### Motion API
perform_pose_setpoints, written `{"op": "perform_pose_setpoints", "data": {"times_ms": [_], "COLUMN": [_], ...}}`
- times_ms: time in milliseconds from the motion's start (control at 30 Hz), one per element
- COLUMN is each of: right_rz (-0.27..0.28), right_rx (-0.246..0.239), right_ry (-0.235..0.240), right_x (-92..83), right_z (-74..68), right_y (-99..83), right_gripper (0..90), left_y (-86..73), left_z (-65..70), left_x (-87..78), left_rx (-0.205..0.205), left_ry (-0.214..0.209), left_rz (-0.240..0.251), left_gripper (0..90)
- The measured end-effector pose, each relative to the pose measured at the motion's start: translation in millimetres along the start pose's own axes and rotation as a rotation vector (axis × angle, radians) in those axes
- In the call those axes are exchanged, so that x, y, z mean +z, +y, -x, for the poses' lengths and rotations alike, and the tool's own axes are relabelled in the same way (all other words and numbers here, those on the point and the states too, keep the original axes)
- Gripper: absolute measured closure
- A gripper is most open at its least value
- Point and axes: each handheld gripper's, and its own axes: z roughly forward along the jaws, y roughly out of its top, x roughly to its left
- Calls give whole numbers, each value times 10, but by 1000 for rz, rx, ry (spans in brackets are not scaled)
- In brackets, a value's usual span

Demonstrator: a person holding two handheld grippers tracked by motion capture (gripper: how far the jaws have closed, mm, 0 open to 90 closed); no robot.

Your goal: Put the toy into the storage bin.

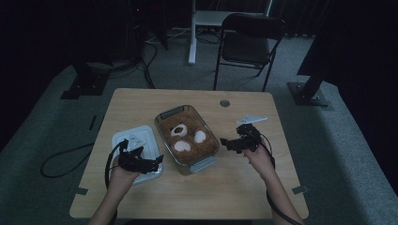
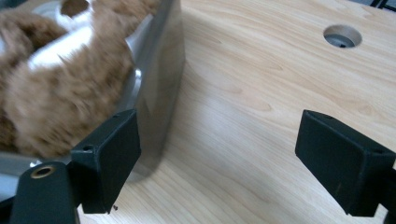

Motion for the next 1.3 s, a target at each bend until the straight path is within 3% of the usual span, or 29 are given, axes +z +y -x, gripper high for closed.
{"op": "perform_pose_setpoints", "data": {"times_ms": [67, 200, 367, 600, 700, 867, 1100, 1300], "right_rz": [5, 23, 40, 64, 47, 53, 82, 89], "right_rx": [0, -5, -6, -7, 9, 21, 35, 52], "right_ry": [-6, -20, -35, -54, -59, -74, -40, 10], "right_x": [-11, -48, -99, -126, -62, 53, 229, 473], "right_z": [26, 72, 143, 234, 264, 292, 252, 131], "right_y": [-62, -200, -377, -602, -652, -702, -759, -691], "right_gripper": [134, 134, 133, 134, 134, 133, 134, 134], "left_y": [-44, -128, -251, -384, -438, -507, -596, -605], "left_z": [-33, -141, -272, -384, -419, -485, -561, -577], "left_x": [-2, -9, 27, 35, 48, 65, 104, 108], "left_rx": [-19, -91, -92, -147, -160, -194, -231, -232], "left_ry": [28, 9, 71, 120, 151, 160, 167, 174], "left_rz": [4, 39, 13, -15, -42, -50, -62, -69], "left_gripper": [7, 7, 7, 7, 7, 7, 7, 7]}}
